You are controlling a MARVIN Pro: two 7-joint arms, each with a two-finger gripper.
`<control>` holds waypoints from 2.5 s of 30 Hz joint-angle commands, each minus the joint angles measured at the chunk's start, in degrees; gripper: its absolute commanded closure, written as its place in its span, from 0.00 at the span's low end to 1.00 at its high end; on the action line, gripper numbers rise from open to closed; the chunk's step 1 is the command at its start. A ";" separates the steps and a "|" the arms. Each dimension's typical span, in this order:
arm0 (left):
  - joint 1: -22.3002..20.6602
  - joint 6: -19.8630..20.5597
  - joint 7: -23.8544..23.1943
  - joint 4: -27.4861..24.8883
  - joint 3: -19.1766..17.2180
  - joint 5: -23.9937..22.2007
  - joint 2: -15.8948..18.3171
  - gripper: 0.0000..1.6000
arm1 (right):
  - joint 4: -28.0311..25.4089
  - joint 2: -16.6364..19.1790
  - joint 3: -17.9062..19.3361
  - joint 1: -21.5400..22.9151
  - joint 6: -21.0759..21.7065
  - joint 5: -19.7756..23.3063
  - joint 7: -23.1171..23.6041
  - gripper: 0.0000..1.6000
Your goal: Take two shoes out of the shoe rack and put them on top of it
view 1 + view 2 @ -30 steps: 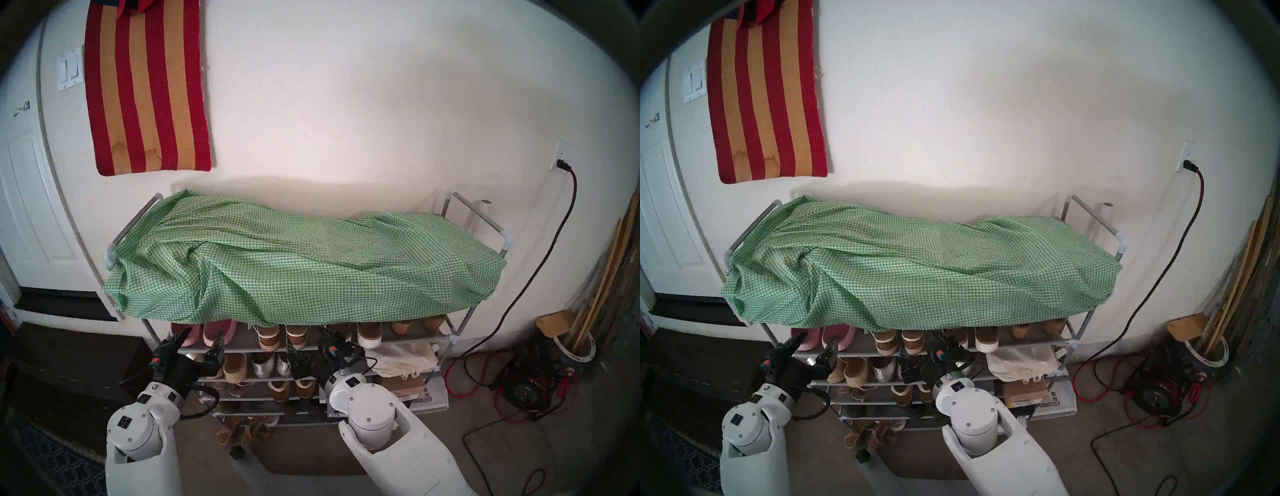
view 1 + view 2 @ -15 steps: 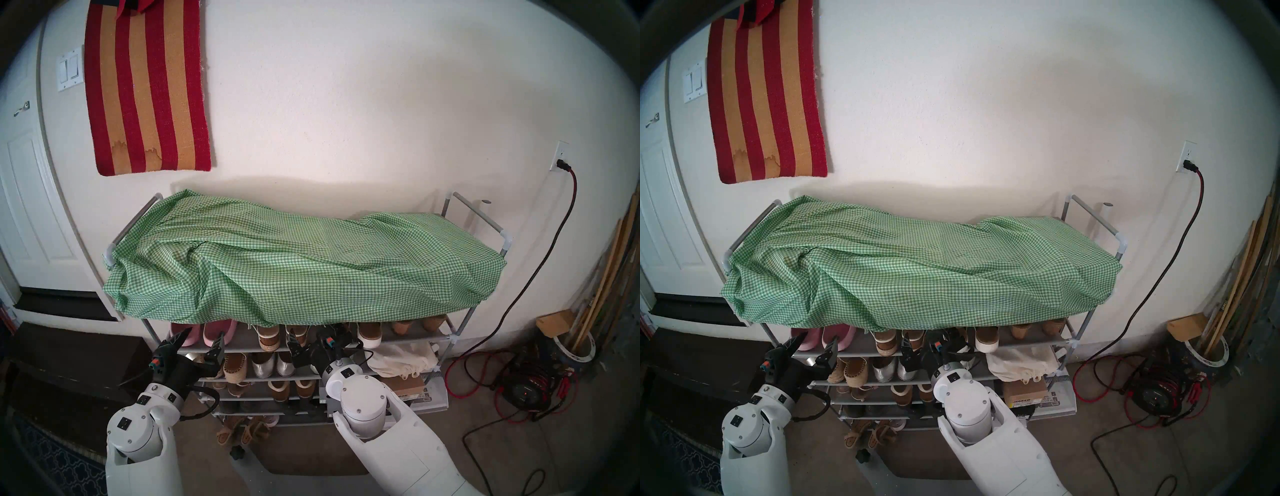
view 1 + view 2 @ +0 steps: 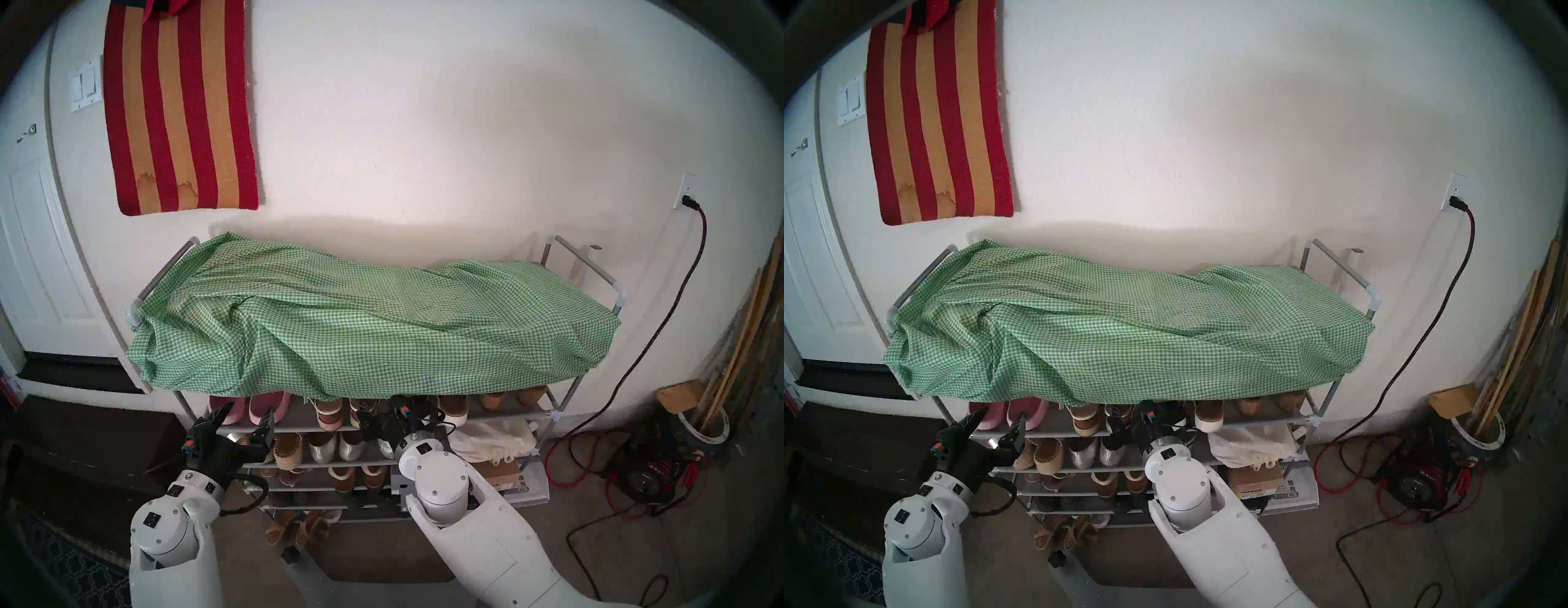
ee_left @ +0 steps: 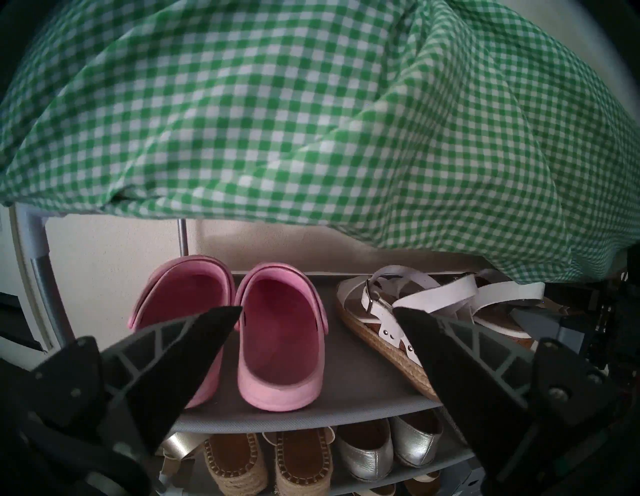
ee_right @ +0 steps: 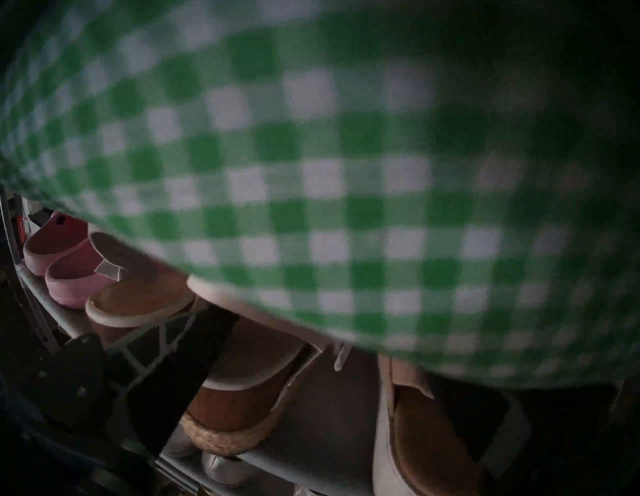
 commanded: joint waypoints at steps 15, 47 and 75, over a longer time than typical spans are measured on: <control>-0.04 0.17 0.07 -0.17 -0.06 0.22 0.05 0.00 | 6.07 -2.64 0.04 4.15 -2.49 0.04 -0.15 0.61; -0.07 0.05 -0.02 -0.12 -0.12 0.22 -0.04 0.00 | -16.01 11.80 1.06 -10.05 -0.35 0.87 7.15 1.00; -0.09 0.03 -0.05 -0.12 -0.15 0.25 -0.07 0.00 | -36.41 26.72 7.18 -29.00 -3.80 9.85 2.09 1.00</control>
